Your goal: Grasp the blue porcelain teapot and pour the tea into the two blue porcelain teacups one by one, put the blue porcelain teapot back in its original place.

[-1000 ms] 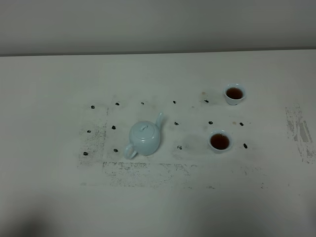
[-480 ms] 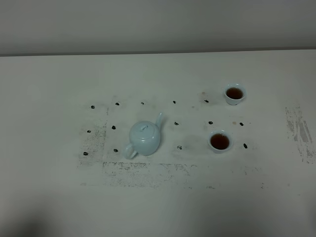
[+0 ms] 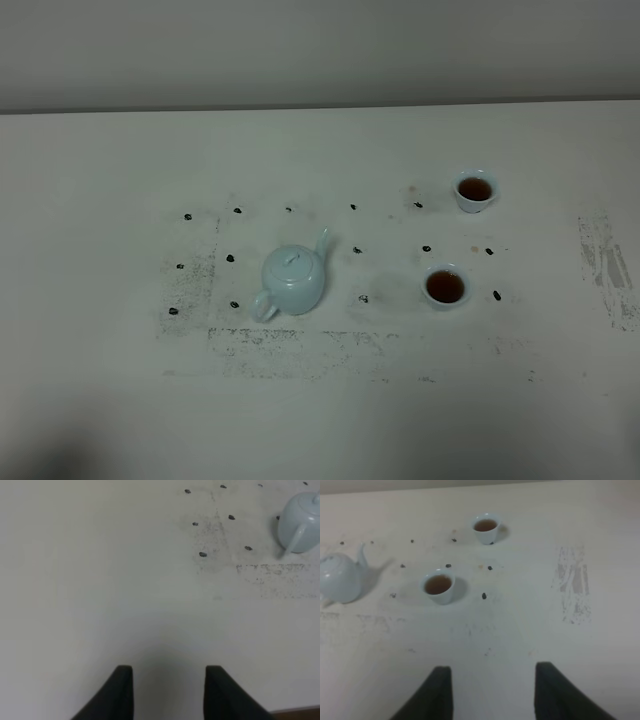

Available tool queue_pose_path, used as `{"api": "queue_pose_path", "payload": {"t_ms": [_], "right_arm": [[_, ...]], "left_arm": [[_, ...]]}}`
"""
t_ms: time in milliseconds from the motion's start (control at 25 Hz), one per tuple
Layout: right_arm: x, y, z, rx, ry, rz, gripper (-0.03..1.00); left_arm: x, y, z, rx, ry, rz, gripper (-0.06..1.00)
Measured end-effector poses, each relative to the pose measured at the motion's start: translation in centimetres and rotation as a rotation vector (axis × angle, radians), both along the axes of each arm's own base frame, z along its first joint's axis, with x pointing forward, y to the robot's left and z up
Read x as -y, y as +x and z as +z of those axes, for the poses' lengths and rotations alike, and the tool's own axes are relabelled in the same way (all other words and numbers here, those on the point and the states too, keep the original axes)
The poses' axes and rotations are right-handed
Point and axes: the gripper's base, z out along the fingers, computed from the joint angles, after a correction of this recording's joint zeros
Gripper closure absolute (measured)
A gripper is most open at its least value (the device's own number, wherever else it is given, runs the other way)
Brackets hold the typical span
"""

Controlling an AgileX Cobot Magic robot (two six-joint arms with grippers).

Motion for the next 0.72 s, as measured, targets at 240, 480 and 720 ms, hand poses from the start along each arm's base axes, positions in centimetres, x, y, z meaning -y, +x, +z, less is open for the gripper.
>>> {"api": "queue_pose_path", "payload": {"t_ms": [240,480,720], "right_arm": [[0.00,0.00,0.00,0.000,0.000,0.000,0.56],[0.00,0.00,0.00,0.000,0.000,0.000,0.56],[0.00,0.00,0.00,0.000,0.000,0.000,0.56]], "left_arm": [[0.00,0.00,0.00,0.000,0.000,0.000,0.58],[0.00,0.00,0.00,0.000,0.000,0.000,0.58],[0.00,0.00,0.00,0.000,0.001,-0.001,0.58]]}}
